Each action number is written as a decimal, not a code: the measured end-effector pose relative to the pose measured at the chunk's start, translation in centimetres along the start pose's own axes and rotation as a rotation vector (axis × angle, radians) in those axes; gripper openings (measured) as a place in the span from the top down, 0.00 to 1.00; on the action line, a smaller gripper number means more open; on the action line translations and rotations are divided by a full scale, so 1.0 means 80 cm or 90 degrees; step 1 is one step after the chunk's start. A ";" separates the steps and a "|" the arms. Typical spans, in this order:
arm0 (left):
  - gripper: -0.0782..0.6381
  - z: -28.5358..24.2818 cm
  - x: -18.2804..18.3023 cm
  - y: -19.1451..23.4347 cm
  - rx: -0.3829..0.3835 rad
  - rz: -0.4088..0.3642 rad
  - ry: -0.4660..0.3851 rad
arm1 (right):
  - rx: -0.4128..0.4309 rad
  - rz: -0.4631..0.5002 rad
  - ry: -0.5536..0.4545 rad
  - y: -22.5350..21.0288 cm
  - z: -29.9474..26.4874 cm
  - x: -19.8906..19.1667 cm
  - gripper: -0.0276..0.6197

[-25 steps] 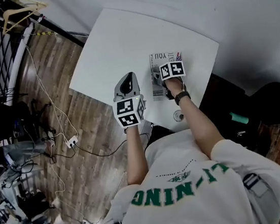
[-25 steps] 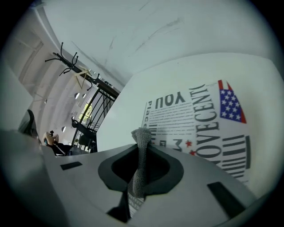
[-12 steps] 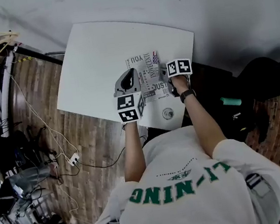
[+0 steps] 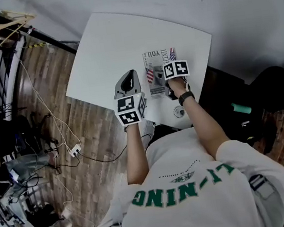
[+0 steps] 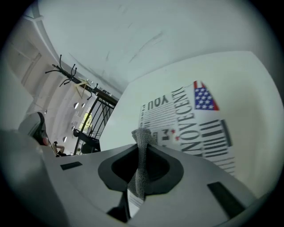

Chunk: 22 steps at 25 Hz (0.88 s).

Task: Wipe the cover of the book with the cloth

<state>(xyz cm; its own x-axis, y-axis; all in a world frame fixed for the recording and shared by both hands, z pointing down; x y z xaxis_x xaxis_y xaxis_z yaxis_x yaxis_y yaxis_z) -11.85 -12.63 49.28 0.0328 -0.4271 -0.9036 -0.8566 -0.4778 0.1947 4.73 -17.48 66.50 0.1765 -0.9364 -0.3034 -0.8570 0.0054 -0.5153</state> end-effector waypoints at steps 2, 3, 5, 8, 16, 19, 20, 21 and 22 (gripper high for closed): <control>0.88 0.014 -0.005 0.013 0.020 0.006 -0.003 | 0.023 0.024 0.018 0.030 -0.018 -0.012 0.90; 0.88 0.020 -0.007 0.018 0.028 0.008 -0.004 | 0.030 0.037 0.026 0.040 -0.026 -0.018 0.89; 0.88 0.031 -0.013 0.027 0.044 0.014 -0.005 | 0.035 0.059 0.042 0.053 -0.039 -0.029 0.90; 0.88 0.041 -0.019 0.034 0.056 0.021 -0.002 | 0.020 0.069 0.054 0.052 -0.047 -0.037 0.90; 0.88 0.017 -0.009 0.012 0.005 0.016 -0.002 | -0.024 0.027 0.018 -0.001 -0.008 -0.026 0.90; 0.88 -0.009 -0.005 -0.015 -0.035 0.003 0.000 | -0.042 -0.007 -0.002 -0.041 0.016 -0.024 0.90; 0.88 -0.019 -0.003 -0.026 -0.050 -0.003 0.000 | -0.049 -0.018 -0.010 -0.056 0.024 -0.023 0.90; 0.88 -0.029 -0.002 -0.037 -0.066 -0.009 0.001 | -0.055 -0.030 -0.018 -0.071 0.033 -0.023 0.90; 0.88 -0.038 0.000 -0.048 -0.081 -0.016 0.002 | -0.062 -0.042 -0.025 -0.084 0.040 -0.022 0.90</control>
<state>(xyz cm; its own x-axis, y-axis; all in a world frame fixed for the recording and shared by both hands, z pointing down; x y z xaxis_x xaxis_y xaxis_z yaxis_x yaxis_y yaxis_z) -7.02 -13.10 49.70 0.0554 -0.4161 -0.9076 -0.7829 -0.5823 0.2192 11.76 -14.70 67.93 0.2505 -0.9192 -0.3037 -0.8855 -0.0908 -0.4556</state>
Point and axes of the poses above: the fingertips, and each gripper's own axes: z backward along the fingers, y to its left, x out of its top, the point moved 7 cm from there along z, backward along the fingers, and after that the axes turned 9 degrees about -x, right-handed, at the moved point
